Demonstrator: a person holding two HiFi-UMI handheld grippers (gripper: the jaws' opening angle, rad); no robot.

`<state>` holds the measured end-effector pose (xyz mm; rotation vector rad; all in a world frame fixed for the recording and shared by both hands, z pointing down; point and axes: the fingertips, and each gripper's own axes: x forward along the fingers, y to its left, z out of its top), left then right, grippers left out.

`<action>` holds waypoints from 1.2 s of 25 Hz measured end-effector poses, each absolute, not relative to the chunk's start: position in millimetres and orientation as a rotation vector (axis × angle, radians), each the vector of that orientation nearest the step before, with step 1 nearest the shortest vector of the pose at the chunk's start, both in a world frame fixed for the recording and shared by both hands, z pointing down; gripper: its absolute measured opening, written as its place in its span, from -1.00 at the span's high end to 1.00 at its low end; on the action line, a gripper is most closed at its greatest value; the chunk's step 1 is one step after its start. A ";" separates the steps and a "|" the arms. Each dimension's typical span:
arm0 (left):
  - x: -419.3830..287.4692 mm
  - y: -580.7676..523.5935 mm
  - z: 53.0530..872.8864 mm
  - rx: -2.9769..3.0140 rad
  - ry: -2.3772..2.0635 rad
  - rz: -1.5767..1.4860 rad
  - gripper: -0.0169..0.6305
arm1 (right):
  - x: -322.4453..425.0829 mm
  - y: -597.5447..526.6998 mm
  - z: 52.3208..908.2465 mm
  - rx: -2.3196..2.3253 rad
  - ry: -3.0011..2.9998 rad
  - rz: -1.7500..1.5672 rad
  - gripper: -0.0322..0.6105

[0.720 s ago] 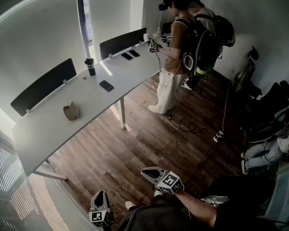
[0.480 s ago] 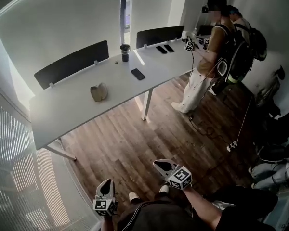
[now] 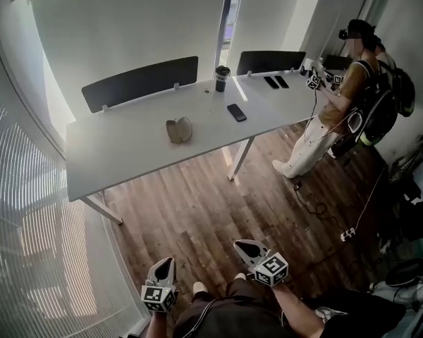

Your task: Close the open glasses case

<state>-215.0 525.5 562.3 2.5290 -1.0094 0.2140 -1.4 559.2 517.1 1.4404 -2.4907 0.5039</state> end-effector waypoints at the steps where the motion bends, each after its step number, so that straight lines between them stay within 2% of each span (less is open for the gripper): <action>1: -216.0 524.0 565.9 2.539 -1.005 0.222 0.92 | -2.1 557.6 516.3 1.441 -2.489 0.507 0.88; 14: -190.4 490.8 557.8 2.529 -0.974 0.220 0.92 | 9.6 504.4 533.6 1.425 -2.527 0.554 0.88; 22: -174.6 426.5 576.4 2.503 -1.094 0.317 0.92 | 37.3 421.2 545.2 1.352 -2.575 0.573 0.88; 30: -123.2 343.7 574.2 2.503 -1.217 0.448 0.92 | 89.1 335.3 544.6 1.271 -2.600 0.589 0.88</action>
